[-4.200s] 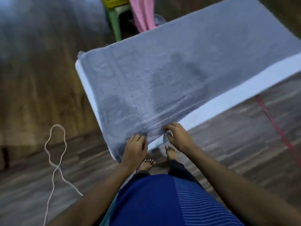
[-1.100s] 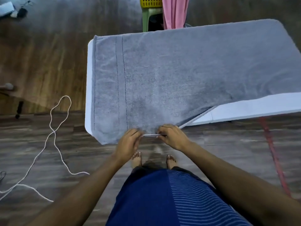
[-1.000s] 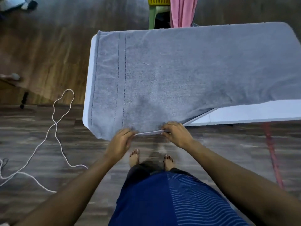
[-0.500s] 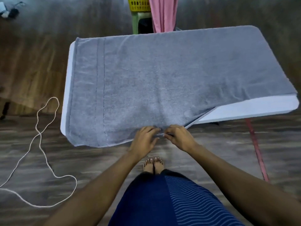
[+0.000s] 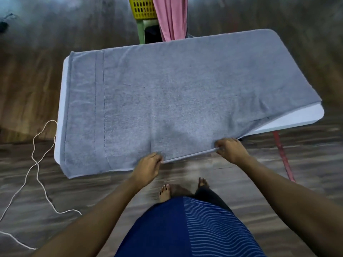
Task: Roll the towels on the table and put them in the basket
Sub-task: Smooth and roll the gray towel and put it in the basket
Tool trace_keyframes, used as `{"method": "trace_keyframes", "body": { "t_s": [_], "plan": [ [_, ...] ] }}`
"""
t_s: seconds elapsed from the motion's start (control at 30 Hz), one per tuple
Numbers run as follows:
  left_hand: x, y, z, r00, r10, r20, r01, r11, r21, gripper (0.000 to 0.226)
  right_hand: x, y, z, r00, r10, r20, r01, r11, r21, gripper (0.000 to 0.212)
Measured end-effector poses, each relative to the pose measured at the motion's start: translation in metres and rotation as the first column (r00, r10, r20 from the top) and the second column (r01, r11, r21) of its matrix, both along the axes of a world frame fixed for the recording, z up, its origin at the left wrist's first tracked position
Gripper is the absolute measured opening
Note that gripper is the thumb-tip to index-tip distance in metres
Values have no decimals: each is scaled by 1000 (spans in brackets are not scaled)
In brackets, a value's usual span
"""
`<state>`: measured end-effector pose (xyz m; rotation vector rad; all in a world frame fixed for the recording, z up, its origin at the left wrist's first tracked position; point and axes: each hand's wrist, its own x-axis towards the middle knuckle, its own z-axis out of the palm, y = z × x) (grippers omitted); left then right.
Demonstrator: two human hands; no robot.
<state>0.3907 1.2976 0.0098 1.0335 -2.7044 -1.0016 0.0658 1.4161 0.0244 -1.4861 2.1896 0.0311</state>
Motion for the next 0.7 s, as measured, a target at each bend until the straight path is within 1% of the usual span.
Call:
{"method": "trace_keyframes", "body": {
  "t_s": [0.07, 0.13, 0.2, 0.27, 0.33, 0.37, 0.47, 0.6, 0.7],
  "plan": [
    [-11, 5, -1, 998, 39, 51, -38, 999, -28, 7, -13, 11, 0, 999, -16, 52, 16, 1000, -6, 9],
    [-35, 14, -1, 997, 48, 59, -42, 994, -105, 7, -17, 19, -2, 995, 16, 97, -9, 997, -81, 10],
    [-75, 30, 0, 998, 6, 57, 3, 990, -143, 21, -20, 22, -1, 990, 65, 127, -45, 987, -152, 9],
    [-124, 48, 1, 999, -20, 44, 26, 991, -132, 37, -27, 23, 1, 984, 112, 139, -84, 977, -196, 8],
    [-170, 64, 2, 999, -9, 41, 15, 990, -143, 43, -36, 23, 2, 976, 157, 150, -121, 967, -223, 8],
    [-188, 70, 3, 999, 10, 31, -5, 989, -145, 40, -41, 23, 4, 973, 173, 154, -136, 965, -224, 10],
    [-214, 87, -2, 993, 110, -44, -115, 986, -120, 24, -60, 22, 5, 962, 232, 146, -208, 965, -162, 18],
    [-211, 105, -4, 985, 144, -99, -154, 983, -102, 14, -98, 31, 0, 940, 321, 116, -314, 946, -73, 21],
    [-203, 114, -1, 977, 189, -101, -200, 973, -116, 24, -142, 45, -11, 950, 307, 62, -307, 952, -6, 29]
  ]
}}
